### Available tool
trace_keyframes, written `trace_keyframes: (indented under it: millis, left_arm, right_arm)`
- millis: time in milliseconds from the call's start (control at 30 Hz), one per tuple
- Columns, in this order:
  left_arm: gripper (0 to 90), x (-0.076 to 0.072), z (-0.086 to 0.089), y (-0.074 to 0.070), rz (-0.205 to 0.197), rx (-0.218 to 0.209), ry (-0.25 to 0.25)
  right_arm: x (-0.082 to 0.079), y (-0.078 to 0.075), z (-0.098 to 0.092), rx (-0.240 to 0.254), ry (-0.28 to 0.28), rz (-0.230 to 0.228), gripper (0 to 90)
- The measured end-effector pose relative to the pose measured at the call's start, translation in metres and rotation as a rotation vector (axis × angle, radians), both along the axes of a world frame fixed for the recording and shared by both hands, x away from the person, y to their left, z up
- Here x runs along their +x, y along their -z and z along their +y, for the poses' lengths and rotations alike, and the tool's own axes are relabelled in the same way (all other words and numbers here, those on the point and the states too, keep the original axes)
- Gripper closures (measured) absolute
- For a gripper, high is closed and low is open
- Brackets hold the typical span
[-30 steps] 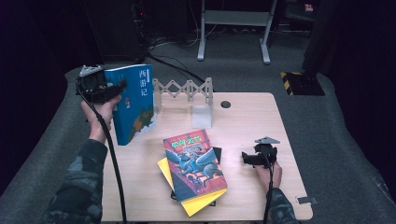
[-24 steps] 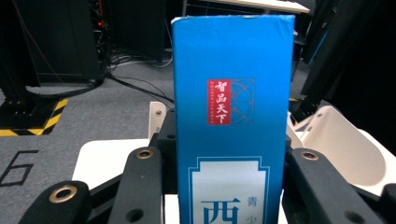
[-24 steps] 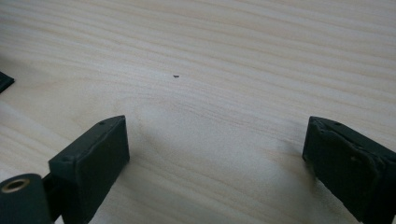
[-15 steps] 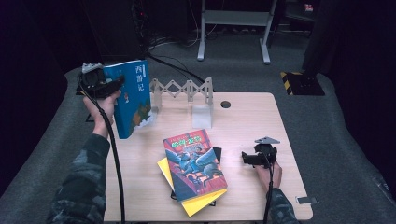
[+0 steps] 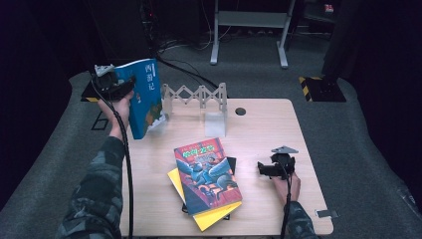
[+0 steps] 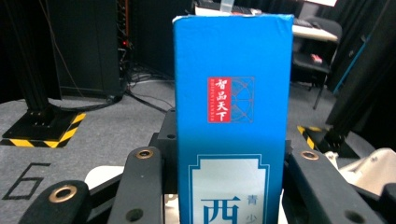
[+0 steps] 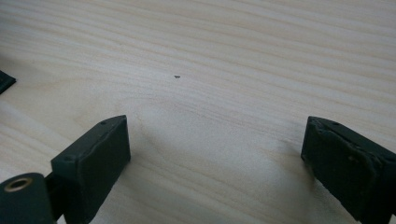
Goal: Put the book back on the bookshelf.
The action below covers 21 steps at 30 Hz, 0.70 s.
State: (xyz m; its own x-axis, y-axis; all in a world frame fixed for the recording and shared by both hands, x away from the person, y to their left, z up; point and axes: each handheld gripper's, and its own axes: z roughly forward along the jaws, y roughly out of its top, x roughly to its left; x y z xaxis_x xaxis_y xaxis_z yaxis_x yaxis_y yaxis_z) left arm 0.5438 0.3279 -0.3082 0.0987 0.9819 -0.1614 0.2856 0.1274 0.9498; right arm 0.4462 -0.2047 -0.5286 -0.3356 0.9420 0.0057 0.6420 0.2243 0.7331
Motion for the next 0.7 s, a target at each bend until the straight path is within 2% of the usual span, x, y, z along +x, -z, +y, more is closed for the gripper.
trace_keyframes:
  millis: [67, 233, 300, 400, 567, 600, 700]
  left_arm:
    - [61.9, 0.007, -0.003, 0.006, -0.019, 0.0, -0.022]
    - [61.8, 0.016, -0.01, 0.015, -0.033, 0.017, -0.041]
    - [61.9, 0.017, -0.015, 0.025, -0.052, 0.019, -0.062]
    - [61.8, 0.017, -0.016, 0.031, -0.051, 0.02, -0.062]
    - [61.7, 0.013, -0.016, 0.053, -0.05, 0.023, -0.044]
    - [61.8, 0.011, -0.017, 0.054, -0.065, 0.027, -0.045]
    - [61.7, 0.007, -0.015, 0.055, -0.063, 0.037, -0.026]
  right_arm:
    - [0.0, 0.0, 0.0, -0.002, -0.003, -0.003, 7.4]
    - [0.0, 0.0, 0.0, -0.003, -0.005, -0.004, 7.6]
    - [0.0, 0.0, 0.0, 0.001, 0.0, -0.001, 7.8]
    - [0.0, 0.0, 0.001, 0.003, 0.002, -0.006, 7.9]
    - [0.0, 0.0, 0.001, 0.001, 0.0, -0.005, 8.1]
    - [0.0, 0.0, 0.001, 0.002, 0.001, -0.005, 8.2]
    - [0.0, 0.0, 0.001, 0.002, 0.0, -0.005, 8.2]
